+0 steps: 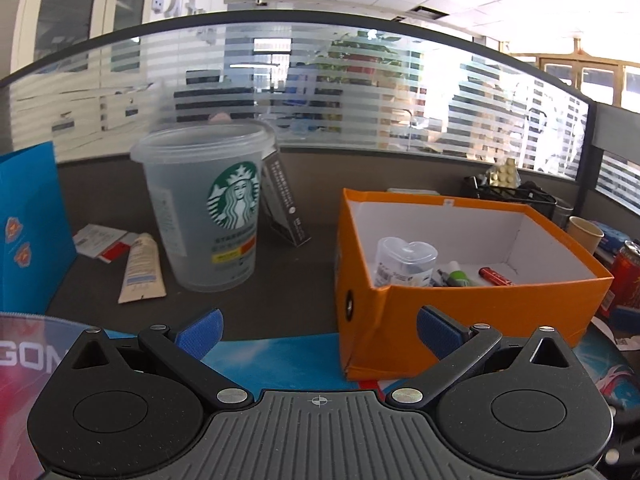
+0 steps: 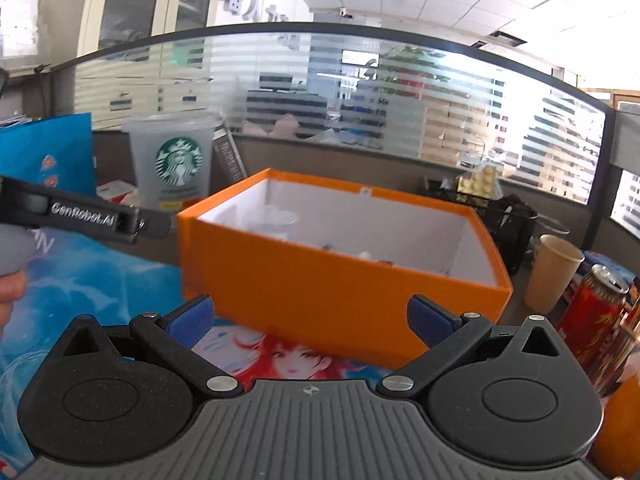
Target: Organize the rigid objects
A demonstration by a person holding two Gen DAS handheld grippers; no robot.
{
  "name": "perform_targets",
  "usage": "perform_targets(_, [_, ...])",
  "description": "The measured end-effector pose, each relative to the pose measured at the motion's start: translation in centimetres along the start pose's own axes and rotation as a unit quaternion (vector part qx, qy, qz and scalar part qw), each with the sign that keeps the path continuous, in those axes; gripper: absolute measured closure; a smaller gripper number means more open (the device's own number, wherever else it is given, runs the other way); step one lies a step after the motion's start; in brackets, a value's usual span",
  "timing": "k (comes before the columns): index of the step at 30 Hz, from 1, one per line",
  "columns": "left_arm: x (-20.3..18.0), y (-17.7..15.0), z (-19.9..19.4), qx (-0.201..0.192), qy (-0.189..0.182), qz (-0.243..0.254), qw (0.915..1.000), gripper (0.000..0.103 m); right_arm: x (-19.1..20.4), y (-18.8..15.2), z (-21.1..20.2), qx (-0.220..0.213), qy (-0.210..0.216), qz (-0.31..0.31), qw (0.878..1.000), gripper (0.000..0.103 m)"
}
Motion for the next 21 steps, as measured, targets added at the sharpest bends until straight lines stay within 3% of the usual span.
perform_targets(21, [0.6, -0.2, -0.7, -0.006, -0.003, 0.003, 1.0000, 0.000, 1.6, -0.4, -0.2, 0.005, -0.001, -0.006, 1.000, 0.000])
Point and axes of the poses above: each gripper's, at about its wrist camera, not at the fingertips, and z roughly the way its jaws point, x to its left, y to its top, the point moved 2 cm from there along z, roughly the way its jaws point, and after that the axes turned 12 degrees about z, right-handed, at the moved point
